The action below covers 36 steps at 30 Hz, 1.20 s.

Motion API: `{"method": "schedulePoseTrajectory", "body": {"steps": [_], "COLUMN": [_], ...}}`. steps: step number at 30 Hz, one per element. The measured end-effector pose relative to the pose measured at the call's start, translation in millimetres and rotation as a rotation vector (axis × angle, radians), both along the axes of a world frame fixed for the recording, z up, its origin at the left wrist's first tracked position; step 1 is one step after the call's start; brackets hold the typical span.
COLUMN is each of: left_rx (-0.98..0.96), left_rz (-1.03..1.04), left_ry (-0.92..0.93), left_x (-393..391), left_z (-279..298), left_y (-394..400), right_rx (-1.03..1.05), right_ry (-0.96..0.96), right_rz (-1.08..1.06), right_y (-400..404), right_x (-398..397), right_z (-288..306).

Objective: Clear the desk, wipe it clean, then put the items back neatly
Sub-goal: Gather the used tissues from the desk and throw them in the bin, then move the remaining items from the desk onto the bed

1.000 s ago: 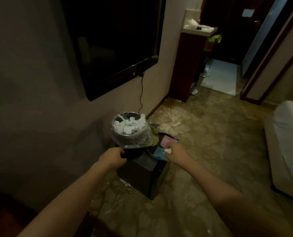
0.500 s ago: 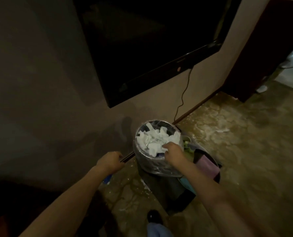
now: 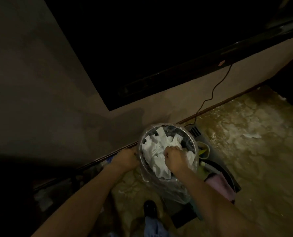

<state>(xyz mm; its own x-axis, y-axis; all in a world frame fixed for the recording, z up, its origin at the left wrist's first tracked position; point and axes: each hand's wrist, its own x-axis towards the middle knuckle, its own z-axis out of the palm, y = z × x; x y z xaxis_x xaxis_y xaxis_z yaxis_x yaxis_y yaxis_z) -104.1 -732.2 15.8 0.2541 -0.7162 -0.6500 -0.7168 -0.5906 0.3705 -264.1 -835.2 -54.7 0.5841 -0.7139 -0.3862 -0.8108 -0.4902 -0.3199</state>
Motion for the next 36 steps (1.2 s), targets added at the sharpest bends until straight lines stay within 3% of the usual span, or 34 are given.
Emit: {"method": "schedulePoseTrajectory", "body": {"steps": [5,10,14,19,26,31,36], "left_rx": [0.011,-0.003,-0.031,-0.112,-0.059,0.023,0.055], "left_rz": [0.097,0.302,0.495,0.640,0.957,1.077,1.082], "left_ry": [-0.006,-0.030,-0.108,-0.243,-0.409,-0.422,-0.363], "left_x": [15.0,56.0,79.0,87.2,61.5,29.4,24.7], "left_z": [15.1,38.2,61.5,102.1,131.8,124.1,110.3], "left_y": [20.6,76.4,141.7,271.3,508.9,635.4,689.9], "right_rx": [0.105,-0.074,-0.181,-0.165,-0.137,-0.151,-0.129], "right_ry": [0.190,0.178,0.093,-0.026,-0.164,-0.189,-0.147], "right_rz": [0.164,0.284,0.395,0.686,1.026,1.101,1.089], "right_y": [-0.5,-14.1,18.9,140.0,372.1,487.5,535.4], "right_x": [9.2,38.8,91.1,165.9,214.0,217.5,225.9], "right_z": [-6.1,43.2,91.8,130.5,158.7,153.8,150.1]}}
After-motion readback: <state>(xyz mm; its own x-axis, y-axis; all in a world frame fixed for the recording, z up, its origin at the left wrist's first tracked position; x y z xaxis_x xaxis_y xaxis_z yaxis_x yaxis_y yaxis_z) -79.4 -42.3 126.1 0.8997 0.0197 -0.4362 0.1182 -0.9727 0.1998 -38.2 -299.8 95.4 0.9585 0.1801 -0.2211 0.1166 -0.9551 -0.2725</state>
